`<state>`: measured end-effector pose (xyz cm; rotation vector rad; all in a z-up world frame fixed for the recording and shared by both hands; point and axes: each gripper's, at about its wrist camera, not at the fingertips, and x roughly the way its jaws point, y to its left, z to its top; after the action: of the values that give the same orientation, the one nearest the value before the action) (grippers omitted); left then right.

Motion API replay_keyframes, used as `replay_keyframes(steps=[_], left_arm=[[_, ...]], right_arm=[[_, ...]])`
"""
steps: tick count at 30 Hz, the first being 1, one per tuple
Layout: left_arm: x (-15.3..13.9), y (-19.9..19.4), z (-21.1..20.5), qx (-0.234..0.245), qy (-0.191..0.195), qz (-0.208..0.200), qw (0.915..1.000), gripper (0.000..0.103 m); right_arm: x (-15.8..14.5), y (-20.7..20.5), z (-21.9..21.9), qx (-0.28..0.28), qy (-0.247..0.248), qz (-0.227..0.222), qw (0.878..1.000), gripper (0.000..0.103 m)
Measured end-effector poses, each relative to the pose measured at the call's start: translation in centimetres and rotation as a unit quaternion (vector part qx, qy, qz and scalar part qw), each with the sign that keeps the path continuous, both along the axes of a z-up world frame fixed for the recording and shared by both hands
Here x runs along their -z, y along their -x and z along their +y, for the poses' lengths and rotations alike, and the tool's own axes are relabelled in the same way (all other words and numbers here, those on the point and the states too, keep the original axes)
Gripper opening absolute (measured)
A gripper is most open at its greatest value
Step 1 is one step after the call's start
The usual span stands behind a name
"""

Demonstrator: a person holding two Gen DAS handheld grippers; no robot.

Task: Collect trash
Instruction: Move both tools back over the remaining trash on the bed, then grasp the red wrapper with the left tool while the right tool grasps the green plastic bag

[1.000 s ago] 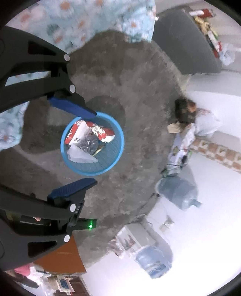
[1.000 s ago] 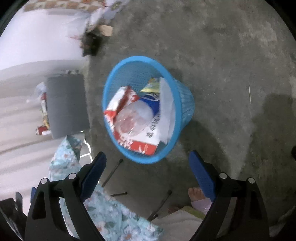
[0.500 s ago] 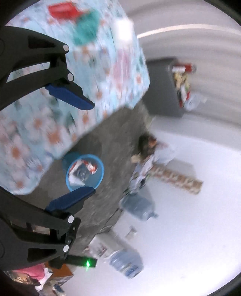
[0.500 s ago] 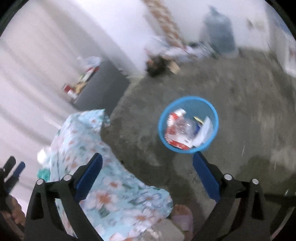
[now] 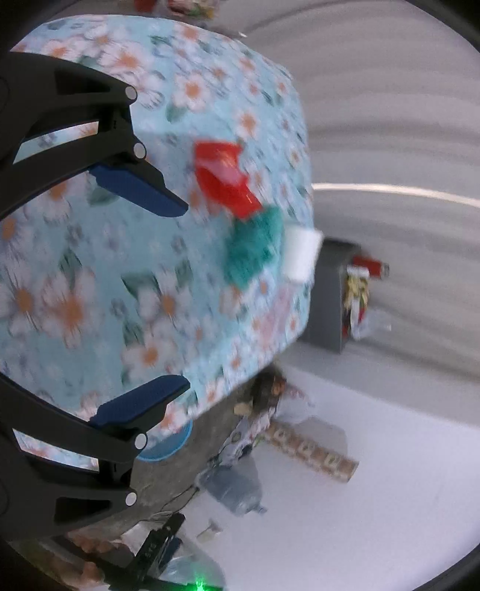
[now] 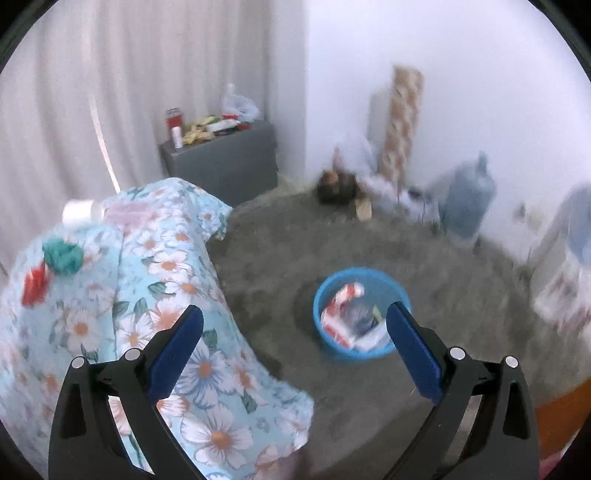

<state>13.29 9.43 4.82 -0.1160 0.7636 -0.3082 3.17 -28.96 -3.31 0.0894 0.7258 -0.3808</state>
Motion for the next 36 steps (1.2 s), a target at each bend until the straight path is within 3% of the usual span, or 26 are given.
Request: replay_keyframes(steps=[3,5,11,16,19,22,24,27,31,36], left_arm=[[0.9,0.3,1.6,-0.021,-0.001,0.001,0.9998,0.083],[1.5,0.2,2.8,-0.032,0.000,0.002,0.9995,0.083],[3.3,-1.7,5.0,-0.061,-0.009,0.002,0.9981,0.083],[4.1,-4.4,7.2,-0.076,-0.014,0.004,0.9970,0.083],[4.2,-6.2,7.5,-0.059,-0.015,0.002,0.9981,0.082],[4.6,-7.8,7.1,-0.033,-0.020,0.008,0.9992,0.075],[5.0,-8.7,6.9,-0.022,-0.030,0.011,0.9993,0.067],[6.1,-10.5,7.1,-0.027,-0.028,0.030,0.9988,0.060],[7.5,-12.2,7.1,-0.021,-0.031,0.051,0.9980,0.052],[9.4,-13.9,7.3,-0.028,-0.044,0.082,0.9953,0.029]], right_arm=[[-0.9,-1.3,1.8,-0.034,0.035,0.004,0.999,0.096],[-1.5,-2.3,2.6,-0.066,0.028,0.008,0.997,0.096],[-3.2,-4.4,4.9,-0.157,-0.056,-0.034,0.985,0.096],[-2.7,-8.5,7.8,-0.226,-0.130,-0.014,0.965,0.096],[-1.7,-11.5,9.9,-0.258,-0.163,0.007,0.952,0.096],[-0.5,-14.5,12.0,-0.286,-0.200,0.021,0.937,0.096],[0.7,-16.9,13.4,-0.308,-0.236,0.036,0.921,0.092],[2.6,-20.3,15.5,-0.313,-0.268,0.072,0.909,0.084],[4.7,-23.4,18.1,-0.325,-0.265,0.103,0.902,0.084],[7.1,-26.4,20.6,-0.340,-0.254,0.141,0.895,0.084]])
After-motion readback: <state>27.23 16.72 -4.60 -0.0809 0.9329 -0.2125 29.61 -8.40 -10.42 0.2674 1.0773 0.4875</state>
